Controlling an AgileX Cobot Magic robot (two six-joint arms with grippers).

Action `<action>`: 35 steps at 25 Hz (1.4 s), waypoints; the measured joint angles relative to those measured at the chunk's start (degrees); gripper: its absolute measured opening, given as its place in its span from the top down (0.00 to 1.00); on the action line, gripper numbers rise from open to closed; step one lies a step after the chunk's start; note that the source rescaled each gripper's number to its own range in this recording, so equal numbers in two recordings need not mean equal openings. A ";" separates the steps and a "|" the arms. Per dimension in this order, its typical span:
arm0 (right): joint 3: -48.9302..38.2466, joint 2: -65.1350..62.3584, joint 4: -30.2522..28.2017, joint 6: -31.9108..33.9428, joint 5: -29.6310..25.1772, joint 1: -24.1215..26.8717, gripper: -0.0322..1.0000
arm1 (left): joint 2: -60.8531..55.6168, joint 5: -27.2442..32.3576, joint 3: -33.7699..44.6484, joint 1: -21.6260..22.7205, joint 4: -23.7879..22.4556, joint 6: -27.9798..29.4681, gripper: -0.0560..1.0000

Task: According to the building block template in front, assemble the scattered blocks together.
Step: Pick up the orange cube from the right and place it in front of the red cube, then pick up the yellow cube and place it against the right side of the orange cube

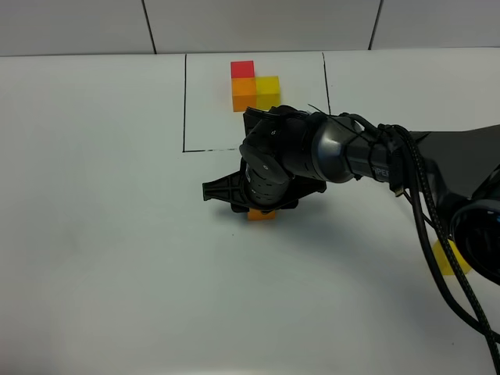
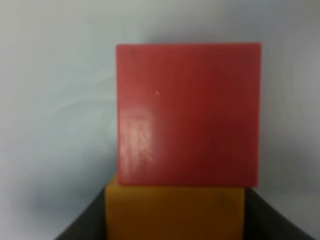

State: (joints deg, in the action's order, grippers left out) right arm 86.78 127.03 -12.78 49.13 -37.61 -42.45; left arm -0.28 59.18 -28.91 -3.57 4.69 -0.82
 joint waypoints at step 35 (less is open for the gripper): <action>-0.62 -8.81 2.62 -11.05 -1.54 0.17 0.00 | 0.00 0.00 0.00 0.00 0.00 0.00 0.26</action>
State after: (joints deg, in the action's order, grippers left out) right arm 86.16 118.23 -10.16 38.09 -39.16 -42.28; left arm -0.28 59.18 -28.91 -3.57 4.69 -0.82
